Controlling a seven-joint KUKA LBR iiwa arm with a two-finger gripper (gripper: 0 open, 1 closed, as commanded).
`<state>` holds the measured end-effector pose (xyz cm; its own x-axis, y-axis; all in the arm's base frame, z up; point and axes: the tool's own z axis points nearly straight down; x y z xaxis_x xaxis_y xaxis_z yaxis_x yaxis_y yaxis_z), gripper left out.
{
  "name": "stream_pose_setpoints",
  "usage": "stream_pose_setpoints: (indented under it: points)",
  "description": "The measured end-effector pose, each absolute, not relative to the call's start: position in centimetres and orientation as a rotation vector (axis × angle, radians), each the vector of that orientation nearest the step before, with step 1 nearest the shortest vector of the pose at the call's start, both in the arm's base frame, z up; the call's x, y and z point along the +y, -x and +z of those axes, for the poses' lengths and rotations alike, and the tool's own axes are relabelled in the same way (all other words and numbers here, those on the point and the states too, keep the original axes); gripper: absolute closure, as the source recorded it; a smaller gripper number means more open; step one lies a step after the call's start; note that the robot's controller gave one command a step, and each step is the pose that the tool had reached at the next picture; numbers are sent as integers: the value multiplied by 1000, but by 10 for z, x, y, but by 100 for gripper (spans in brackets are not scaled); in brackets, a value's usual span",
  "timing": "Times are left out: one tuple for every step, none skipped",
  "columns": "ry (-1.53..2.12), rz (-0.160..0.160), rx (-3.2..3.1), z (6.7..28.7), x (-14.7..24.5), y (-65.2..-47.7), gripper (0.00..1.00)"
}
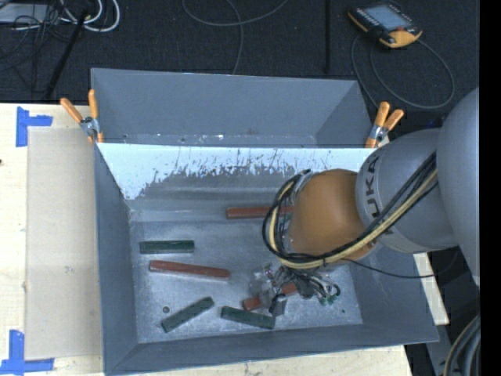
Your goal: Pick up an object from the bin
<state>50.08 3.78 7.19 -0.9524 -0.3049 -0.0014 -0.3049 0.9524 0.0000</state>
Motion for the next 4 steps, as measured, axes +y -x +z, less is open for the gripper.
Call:
stream_pose_setpoints:
  points:
    - [484,0,3094,71,38,-502,0]
    - [490,0,3102,70,38,-500,100]
    - [491,0,3102,70,38,-500,100]
    - [498,1,3102,159,0,-498,100]
